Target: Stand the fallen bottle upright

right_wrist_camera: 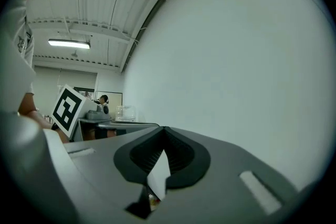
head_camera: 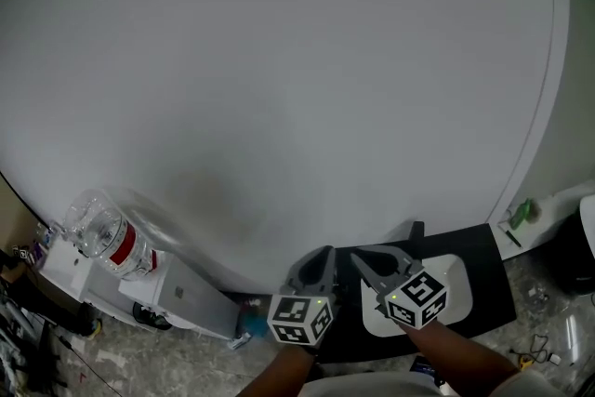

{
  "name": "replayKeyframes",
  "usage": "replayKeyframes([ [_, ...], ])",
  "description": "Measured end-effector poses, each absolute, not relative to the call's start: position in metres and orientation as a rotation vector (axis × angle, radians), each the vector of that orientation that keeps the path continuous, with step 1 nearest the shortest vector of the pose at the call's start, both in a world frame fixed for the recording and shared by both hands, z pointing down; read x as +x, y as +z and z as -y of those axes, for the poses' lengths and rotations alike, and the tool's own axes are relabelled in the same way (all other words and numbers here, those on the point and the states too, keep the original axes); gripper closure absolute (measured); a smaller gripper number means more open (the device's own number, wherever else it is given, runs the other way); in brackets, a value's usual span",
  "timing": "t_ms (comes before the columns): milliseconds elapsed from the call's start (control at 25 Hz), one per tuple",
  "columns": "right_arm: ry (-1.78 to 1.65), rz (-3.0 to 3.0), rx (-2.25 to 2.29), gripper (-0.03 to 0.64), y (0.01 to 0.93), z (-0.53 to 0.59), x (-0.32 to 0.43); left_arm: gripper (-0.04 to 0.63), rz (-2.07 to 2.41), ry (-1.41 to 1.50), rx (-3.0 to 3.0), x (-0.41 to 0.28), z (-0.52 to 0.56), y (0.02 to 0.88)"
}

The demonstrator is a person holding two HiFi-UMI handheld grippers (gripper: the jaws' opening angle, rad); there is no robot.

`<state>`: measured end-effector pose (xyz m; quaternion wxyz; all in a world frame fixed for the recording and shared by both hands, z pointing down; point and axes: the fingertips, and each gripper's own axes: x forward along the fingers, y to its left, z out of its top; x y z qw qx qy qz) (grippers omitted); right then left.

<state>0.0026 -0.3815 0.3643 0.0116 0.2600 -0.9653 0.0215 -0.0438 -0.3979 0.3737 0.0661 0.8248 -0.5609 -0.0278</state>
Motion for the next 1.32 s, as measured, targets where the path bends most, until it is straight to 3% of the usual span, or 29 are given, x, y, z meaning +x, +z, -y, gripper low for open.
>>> replayKeyframes([
  [1320, 0.105, 3.015, 0.777, 0.615, 0.361, 0.366, 0.002, 0.588, 1.735, -0.090, 2.465, -0.043, 0.389, 0.372],
])
